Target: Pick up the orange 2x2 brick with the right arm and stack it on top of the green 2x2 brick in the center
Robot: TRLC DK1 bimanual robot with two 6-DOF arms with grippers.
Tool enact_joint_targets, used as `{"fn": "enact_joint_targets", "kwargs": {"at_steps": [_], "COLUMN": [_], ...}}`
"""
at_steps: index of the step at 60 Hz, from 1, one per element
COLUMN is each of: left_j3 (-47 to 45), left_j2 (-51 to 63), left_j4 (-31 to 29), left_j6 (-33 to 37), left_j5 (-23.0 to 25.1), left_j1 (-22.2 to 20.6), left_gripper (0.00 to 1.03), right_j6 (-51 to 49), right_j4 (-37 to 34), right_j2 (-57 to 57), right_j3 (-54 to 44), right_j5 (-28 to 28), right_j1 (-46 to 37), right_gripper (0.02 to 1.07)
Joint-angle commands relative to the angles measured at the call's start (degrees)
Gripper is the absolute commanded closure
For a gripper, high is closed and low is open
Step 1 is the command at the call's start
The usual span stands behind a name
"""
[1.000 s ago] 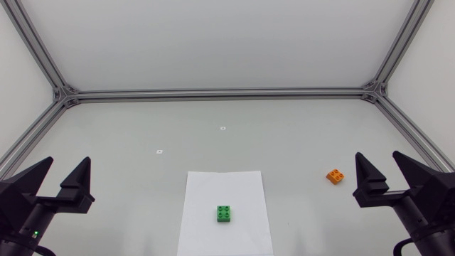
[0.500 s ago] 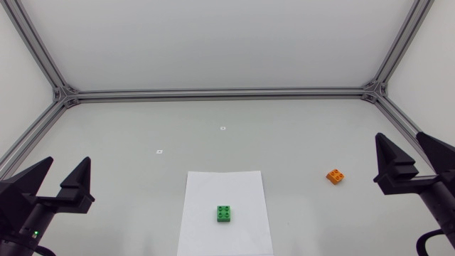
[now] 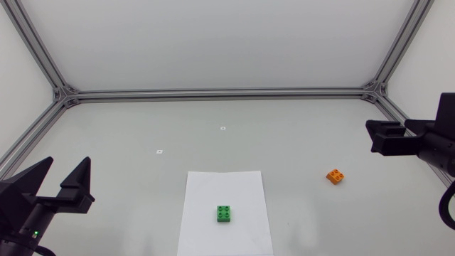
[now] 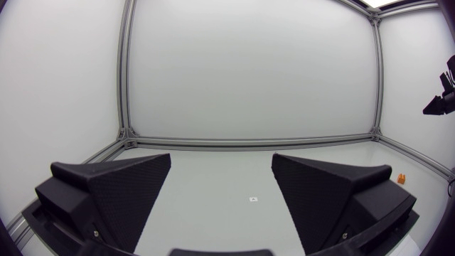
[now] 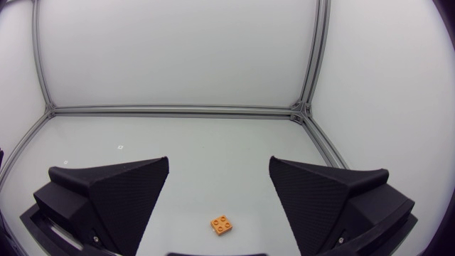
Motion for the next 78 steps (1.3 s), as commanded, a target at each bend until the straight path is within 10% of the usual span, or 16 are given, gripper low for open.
{"fn": "enact_joint_targets", "kwargs": {"at_steps": [1, 26, 78], "left_j3": [-2.3, -2.3, -2.3], "left_j2": [-0.3, -0.3, -0.3], "left_j4": [-0.6, -0.6, -0.6], "left_j6": [0.3, 0.3, 0.3], "left_j5": [0.2, 0.2, 0.2], "left_j1": [0.0, 0.0, 0.0], "left_gripper": [0.04, 0.04, 0.04], "right_j6": [-3.6, -24.4, -39.0], "right_j4": [-3.0, -17.8, -21.0], "right_j2": [4.8, 32.1, 59.8], "right_j3": [3.3, 17.1, 23.8], "right_j5": [-0.1, -5.9, -6.6], "right_j1": [-1.1, -5.6, -7.7], "right_gripper": [0.07, 0.09, 0.07]}}
